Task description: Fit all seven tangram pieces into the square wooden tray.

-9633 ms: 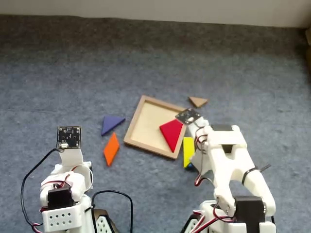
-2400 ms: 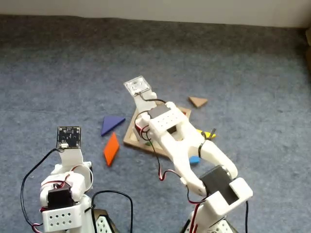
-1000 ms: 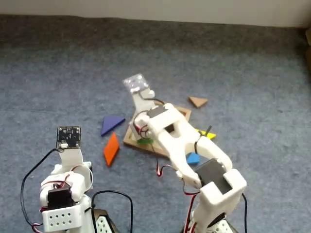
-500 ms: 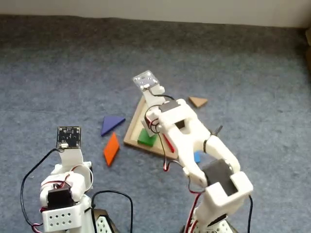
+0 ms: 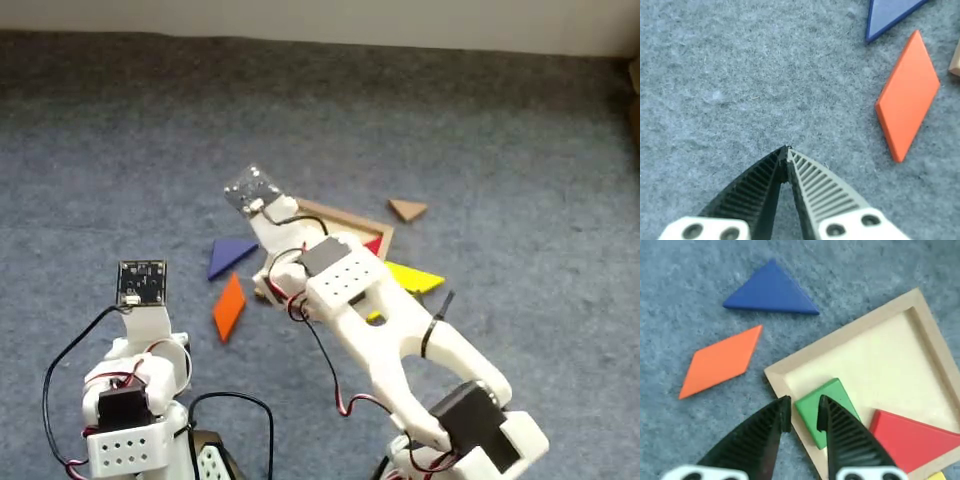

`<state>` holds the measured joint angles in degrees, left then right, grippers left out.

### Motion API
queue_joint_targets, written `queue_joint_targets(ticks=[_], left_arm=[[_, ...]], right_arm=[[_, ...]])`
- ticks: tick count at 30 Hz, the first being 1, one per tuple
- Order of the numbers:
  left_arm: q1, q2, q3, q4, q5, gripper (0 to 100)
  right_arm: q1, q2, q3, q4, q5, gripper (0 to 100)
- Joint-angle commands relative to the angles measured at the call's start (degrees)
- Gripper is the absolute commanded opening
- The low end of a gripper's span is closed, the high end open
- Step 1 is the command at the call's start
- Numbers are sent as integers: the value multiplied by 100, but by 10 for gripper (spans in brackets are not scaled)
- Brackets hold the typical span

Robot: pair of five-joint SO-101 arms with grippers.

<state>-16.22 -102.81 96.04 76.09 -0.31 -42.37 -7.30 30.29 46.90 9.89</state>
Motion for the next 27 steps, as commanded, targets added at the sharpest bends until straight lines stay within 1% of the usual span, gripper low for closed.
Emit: queue_joint_targets(ticks=[1, 3, 8, 15, 22, 27], left_arm=[[-48, -154, 110, 26, -18, 7], [-48, -154, 110, 26, -18, 7], [-48, -154, 110, 26, -18, 7], [-48, -154, 110, 26, -18, 7], [-48, -154, 110, 26, -18, 7], [-48, -154, 110, 26, -18, 7]], right_arm=[[-84, 180, -48, -444, 62, 102], [-84, 391, -66, -646, 62, 102], [-75, 611, -13, -655, 62, 102], [110, 593, 66, 163, 97, 102], [444, 585, 84, 189, 105, 102], [365, 400, 75, 356, 105, 102]])
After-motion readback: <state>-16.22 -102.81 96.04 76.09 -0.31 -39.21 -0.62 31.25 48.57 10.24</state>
